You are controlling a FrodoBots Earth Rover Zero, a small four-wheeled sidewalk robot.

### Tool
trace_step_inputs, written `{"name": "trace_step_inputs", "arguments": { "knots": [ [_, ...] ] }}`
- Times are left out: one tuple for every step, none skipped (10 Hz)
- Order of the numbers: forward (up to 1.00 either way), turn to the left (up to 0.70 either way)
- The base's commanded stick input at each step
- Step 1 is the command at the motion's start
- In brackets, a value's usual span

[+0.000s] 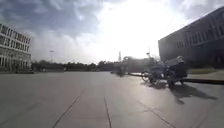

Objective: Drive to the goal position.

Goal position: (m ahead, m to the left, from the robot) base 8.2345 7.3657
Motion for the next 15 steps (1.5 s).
{"name": "trace_step_inputs", "arguments": {
  "knots": [
    [0.85,0.00],
    [0.85,0.00],
    [0.85,0.00],
    [0.85,0.00],
    [0.85,0.00],
    [0.85,0.02],
    [0.85,0.05],
    [0.85,0.22],
    [0.85,0.12],
    [0.85,0.00],
    [0.85,0.00],
    [0.85,0.00],
    [0.85,0.02],
    [0.85,0.14],
    [0.85,0.27]
  ]
}}
